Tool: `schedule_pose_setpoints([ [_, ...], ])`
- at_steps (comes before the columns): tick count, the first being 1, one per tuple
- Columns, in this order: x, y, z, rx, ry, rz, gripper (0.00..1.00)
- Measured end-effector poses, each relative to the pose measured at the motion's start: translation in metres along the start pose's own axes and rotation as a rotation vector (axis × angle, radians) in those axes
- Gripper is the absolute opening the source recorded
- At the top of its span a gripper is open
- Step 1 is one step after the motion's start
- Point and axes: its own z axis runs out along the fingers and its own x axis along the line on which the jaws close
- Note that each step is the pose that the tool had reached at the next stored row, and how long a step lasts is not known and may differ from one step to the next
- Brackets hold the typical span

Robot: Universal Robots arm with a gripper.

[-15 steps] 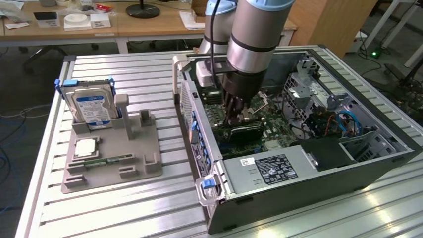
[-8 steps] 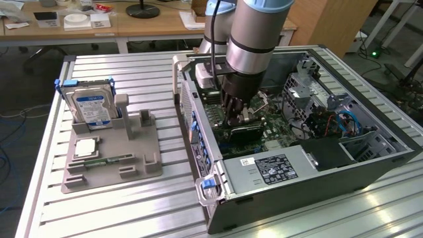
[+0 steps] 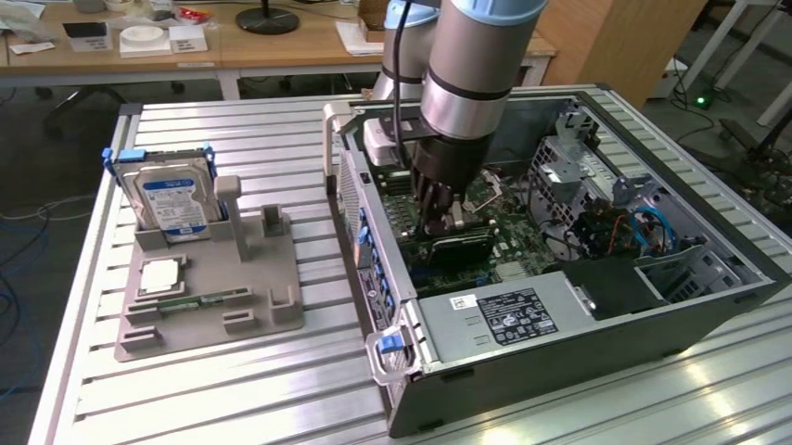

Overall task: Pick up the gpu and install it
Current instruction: 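Press down on the gpu until it lock into place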

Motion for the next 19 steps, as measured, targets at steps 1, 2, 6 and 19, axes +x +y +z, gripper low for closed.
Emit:
schedule_pose_setpoints([
  [1, -0.0003, 0.0000, 0.0005, 0.0000, -0.0002, 0.000, 0.11],
  [2, -0.0004, 0.0004, 0.0007, 0.0000, -0.0001, 0.000, 0.11],
  [6, -0.0010, 0.0033, 0.0013, -0.0002, 0.0002, 0.000, 0.11],
  [19, -0.0014, 0.0094, 0.0050, 0.0000, 0.0008, 0.000, 0.11],
])
